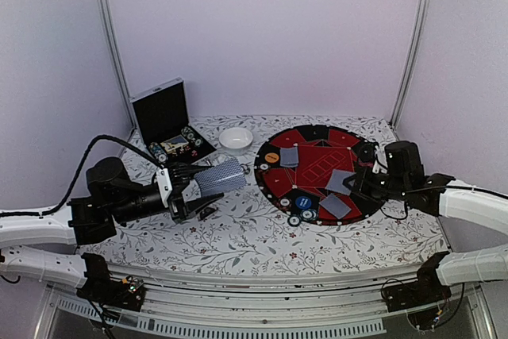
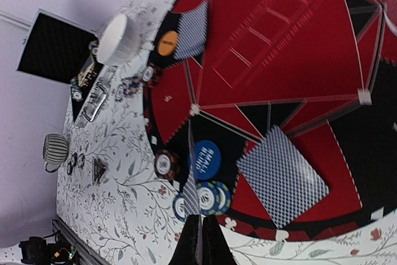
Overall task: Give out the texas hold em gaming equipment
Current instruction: Distribute the poker card in the small blind area.
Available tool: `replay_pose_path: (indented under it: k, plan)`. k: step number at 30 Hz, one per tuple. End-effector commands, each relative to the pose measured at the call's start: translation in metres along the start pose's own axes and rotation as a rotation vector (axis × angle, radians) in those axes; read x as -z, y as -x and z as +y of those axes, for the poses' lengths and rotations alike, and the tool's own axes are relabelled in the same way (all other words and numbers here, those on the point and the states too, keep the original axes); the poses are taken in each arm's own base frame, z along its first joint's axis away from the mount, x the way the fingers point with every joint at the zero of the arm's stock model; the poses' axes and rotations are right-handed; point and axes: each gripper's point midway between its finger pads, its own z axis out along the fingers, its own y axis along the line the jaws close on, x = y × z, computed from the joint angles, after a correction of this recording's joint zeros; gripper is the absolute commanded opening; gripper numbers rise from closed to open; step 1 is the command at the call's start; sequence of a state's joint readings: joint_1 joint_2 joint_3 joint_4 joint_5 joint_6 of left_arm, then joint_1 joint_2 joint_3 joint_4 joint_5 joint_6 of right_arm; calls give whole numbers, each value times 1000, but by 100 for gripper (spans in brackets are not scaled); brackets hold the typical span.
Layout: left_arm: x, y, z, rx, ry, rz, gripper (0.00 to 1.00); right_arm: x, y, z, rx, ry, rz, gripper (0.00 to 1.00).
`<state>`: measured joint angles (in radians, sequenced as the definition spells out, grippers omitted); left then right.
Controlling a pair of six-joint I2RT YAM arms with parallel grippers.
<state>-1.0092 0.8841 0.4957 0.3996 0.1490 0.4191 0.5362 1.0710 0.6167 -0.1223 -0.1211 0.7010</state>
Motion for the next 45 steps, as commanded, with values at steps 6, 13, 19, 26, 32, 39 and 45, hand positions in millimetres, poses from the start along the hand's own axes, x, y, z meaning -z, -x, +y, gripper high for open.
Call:
replay_pose_path:
  k: [6, 13, 19, 26, 32, 39, 45]
  plan:
    - [-1, 11, 1, -12, 3, -37, 52, -32, -23, -48, -342, -12, -68, 1]
    - [0, 12, 1, -14, 2, -36, 52, -46, -15, -49, -354, 5, -91, 1]
    - [0, 12, 1, -18, 5, -36, 52, -60, -23, -59, -382, -12, -39, 1]
    - [0, 11, 0, -18, 1, -33, 52, -62, -40, -73, -418, -45, -14, 1]
    - [0, 11, 0, -18, 2, -34, 52, -59, -48, -82, -438, -68, -9, 1]
    - [0, 12, 0, -18, 3, -36, 52, -61, -52, -83, -443, -68, 15, 2]
    - [0, 12, 0, -18, 2, -36, 52, -59, -56, -85, -457, -70, 25, 17]
